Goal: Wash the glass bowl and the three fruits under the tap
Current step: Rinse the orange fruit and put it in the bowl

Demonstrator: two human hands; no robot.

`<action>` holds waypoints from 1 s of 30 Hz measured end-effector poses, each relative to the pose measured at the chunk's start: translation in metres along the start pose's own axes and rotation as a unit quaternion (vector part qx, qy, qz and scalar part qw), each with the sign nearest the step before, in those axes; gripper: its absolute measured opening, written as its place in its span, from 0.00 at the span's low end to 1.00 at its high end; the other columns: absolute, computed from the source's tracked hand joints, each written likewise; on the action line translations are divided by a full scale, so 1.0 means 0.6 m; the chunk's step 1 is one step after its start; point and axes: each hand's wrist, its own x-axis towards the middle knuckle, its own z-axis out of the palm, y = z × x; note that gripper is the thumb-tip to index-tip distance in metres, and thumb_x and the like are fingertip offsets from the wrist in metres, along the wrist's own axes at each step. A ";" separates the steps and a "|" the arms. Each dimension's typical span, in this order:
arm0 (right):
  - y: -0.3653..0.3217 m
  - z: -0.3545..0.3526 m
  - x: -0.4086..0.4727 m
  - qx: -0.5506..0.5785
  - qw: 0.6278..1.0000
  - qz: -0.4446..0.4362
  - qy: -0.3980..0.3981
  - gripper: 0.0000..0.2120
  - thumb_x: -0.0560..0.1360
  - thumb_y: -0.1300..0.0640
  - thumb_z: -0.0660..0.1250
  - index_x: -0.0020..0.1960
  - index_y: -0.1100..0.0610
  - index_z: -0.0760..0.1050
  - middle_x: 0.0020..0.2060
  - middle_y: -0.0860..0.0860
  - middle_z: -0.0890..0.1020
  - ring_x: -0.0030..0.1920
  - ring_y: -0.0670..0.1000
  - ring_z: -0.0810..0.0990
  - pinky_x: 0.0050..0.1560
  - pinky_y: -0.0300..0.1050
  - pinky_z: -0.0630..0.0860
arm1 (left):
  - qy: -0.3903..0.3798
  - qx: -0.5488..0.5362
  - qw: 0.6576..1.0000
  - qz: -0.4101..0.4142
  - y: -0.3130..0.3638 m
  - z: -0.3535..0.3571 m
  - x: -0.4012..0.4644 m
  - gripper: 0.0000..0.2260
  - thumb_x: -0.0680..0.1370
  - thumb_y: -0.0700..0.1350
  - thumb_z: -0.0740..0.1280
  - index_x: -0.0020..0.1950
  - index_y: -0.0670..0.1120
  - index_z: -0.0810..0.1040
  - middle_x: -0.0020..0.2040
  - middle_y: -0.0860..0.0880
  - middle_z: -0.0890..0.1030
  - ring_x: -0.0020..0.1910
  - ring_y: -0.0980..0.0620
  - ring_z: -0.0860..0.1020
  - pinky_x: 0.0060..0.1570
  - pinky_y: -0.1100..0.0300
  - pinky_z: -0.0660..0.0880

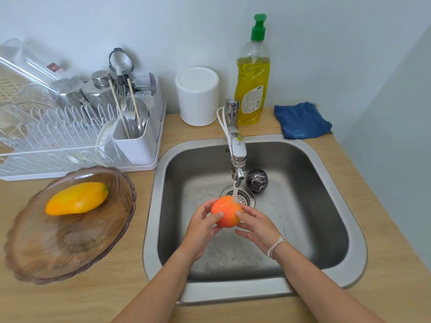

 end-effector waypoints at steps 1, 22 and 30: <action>-0.001 0.000 -0.001 -0.001 1.000 0.004 -0.009 0.18 0.74 0.60 0.66 0.63 0.56 0.71 0.56 0.53 0.77 0.56 0.56 0.78 0.55 0.50 0.76 | -0.003 -0.007 1.000 0.002 0.001 0.000 0.000 0.16 0.76 0.34 0.64 0.61 0.48 0.74 0.63 0.46 0.74 0.60 0.48 0.76 0.54 0.55 0.77; 0.024 0.052 -0.064 -0.110 0.970 -0.215 0.018 0.18 0.70 0.70 0.68 0.53 0.51 0.73 0.56 0.50 0.77 0.51 0.45 0.78 0.49 0.34 0.76 | -0.058 0.206 0.964 0.161 0.051 -0.058 -0.066 0.19 0.72 0.41 0.69 0.61 0.53 0.76 0.64 0.52 0.74 0.58 0.54 0.77 0.59 0.57 0.75; 0.031 0.070 -0.074 -0.163 0.956 -0.243 0.008 0.22 0.71 0.74 0.65 0.52 0.48 0.71 0.55 0.46 0.75 0.55 0.47 0.76 0.45 0.30 0.75 | -0.050 0.253 0.945 0.199 0.053 -0.073 -0.090 0.19 0.73 0.34 0.69 0.56 0.54 0.75 0.62 0.50 0.71 0.60 0.52 0.75 0.49 0.68 0.76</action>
